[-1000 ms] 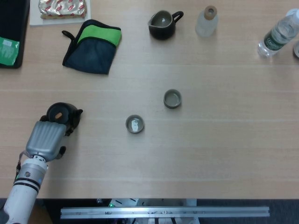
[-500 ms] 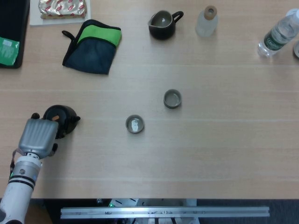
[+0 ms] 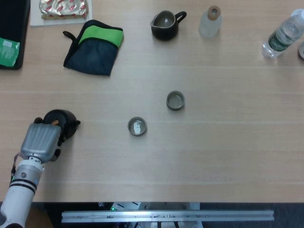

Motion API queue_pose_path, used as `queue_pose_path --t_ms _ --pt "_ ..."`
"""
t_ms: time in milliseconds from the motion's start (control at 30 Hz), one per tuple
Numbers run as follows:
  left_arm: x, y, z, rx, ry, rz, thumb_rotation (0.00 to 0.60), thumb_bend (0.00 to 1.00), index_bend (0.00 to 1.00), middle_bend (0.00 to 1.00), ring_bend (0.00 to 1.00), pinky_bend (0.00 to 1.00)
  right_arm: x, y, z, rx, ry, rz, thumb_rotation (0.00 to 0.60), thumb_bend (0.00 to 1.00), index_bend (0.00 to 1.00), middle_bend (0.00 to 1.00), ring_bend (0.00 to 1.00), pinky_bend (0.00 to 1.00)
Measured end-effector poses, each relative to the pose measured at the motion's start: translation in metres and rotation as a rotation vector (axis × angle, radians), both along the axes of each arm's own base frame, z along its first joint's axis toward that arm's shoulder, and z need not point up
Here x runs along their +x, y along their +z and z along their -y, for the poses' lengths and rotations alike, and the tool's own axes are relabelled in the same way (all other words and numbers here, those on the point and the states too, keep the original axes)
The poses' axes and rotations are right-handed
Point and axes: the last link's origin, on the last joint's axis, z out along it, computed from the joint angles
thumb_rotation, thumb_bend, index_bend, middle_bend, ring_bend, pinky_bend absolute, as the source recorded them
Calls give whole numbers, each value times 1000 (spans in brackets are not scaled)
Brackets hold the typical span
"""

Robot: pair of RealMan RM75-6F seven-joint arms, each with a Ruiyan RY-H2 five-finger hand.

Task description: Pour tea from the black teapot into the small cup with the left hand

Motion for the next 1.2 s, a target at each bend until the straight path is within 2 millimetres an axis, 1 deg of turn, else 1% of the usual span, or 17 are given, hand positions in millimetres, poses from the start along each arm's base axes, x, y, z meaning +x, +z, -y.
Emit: queue_pose_path --t_ms 300,333,467,567,600,667,700,833,1067,1200 --pt "0 -1 -3 3 4 13 593 298 685 818 615 195 -1 1 1 -8 -6 1 600 112 267 355 287 318" --pt "0 -1 -4 4 2 15 586 298 693 828 620 195 -1 1 1 -8 -6 1 600 112 267 355 287 318" --pt "2 0 -7 11 -7 23 517 298 708 854 634 195 -2 1 1 -12 -7 0 600 112 267 355 287 318" --pt "3 1 -11 21 -18 33 490 288 717 869 644 195 -2 1 0 -11 -9 0 600 112 267 355 288 318" --pt "3 1 -12 26 -19 37 468 279 723 876 649 195 -2 1 0 -11 -9 0 600 112 267 355 288 318" --pt "4 2 -14 37 -23 50 379 248 745 899 666 195 -2 1 0 -13 -9 0 600 112 267 355 287 318" --pt "4 2 -15 41 -24 57 353 239 752 909 673 195 -2 2 0 -14 -9 1 600 112 267 355 287 318" --pt "4 2 -19 64 -31 85 298 198 779 942 702 195 -3 2 0 -18 -11 1 600 112 267 355 287 318" --pt "3 2 -25 82 -21 138 130 128 812 975 736 195 -3 2 0 -20 -12 1 600 112 267 355 287 318" --pt "2 1 -29 95 -2 184 82 111 857 999 778 195 -3 1 1 -21 -13 2 600 112 267 355 287 318"
